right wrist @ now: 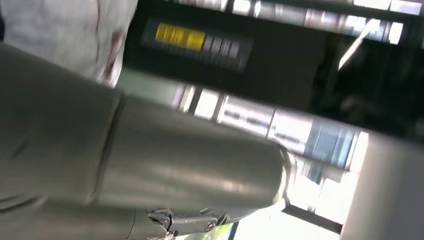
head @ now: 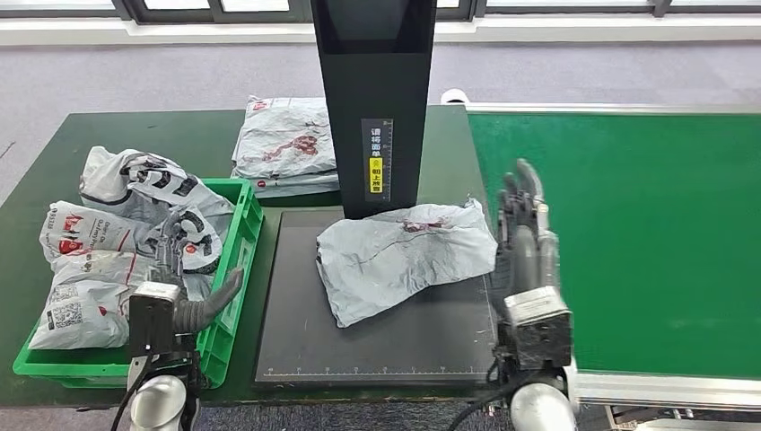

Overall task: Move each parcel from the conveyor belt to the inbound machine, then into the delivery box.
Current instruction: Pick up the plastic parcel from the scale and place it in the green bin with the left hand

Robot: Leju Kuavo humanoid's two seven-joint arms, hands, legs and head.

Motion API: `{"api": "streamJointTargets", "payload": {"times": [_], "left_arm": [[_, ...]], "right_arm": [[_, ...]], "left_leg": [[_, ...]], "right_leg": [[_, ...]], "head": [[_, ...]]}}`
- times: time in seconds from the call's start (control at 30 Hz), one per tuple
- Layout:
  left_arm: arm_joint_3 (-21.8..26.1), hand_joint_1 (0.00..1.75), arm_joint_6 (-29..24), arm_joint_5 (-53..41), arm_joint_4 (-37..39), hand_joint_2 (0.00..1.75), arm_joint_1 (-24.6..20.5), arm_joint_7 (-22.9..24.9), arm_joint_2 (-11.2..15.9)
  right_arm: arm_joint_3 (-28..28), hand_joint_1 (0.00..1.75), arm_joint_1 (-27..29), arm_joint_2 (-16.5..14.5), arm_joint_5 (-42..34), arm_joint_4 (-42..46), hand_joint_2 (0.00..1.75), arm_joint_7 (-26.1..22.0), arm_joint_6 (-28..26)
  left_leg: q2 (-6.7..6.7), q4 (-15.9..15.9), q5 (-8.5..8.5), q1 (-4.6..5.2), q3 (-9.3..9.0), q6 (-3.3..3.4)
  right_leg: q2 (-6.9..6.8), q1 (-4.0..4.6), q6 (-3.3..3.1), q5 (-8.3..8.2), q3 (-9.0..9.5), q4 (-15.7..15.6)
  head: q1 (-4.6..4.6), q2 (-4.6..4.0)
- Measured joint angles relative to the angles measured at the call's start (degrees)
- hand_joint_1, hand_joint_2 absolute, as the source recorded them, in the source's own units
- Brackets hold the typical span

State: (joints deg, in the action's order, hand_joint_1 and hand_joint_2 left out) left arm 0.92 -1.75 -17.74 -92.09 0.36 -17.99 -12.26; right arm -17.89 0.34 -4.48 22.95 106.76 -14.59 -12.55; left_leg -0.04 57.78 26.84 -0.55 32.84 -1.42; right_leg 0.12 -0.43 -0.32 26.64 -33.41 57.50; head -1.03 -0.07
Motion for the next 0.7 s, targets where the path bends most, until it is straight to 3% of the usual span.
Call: {"api": "streamJointTargets", "payload": {"times": [0.17,0.37,0.7], "left_arm": [[-3.37,0.0,1.7,-14.11,6.76,1.75,-3.77,4.89,-0.18],[-13.08,0.0,2.45,-33.72,20.77,1.75,-12.49,9.19,-1.51],[-25.35,0.0,3.19,-40.93,41.05,1.75,-23.86,10.09,-4.58]], "right_arm": [[7.47,0.0,4.25,-1.38,-0.92,1.83,1.75,-1.29,1.44],[11.04,0.0,5.36,-3.29,-0.64,1.89,1.75,-1.83,4.31],[11.5,0.0,5.39,-4.69,-0.06,1.85,1.75,-1.35,6.04]], "left_leg": [[0.0,0.0,-0.01,0.01,-0.01,0.01],[0.0,0.02,-0.09,0.04,-0.01,0.05],[0.01,0.03,-0.08,0.06,0.02,0.05]], "right_leg": [[-0.01,-0.02,0.03,-0.03,0.01,-0.02],[-0.01,-0.05,0.1,-0.12,0.03,0.0],[0.01,-0.06,0.09,-0.12,-0.01,0.01]], "head": [[-0.01,0.0],[0.01,0.01],[-0.01,0.01]]}}
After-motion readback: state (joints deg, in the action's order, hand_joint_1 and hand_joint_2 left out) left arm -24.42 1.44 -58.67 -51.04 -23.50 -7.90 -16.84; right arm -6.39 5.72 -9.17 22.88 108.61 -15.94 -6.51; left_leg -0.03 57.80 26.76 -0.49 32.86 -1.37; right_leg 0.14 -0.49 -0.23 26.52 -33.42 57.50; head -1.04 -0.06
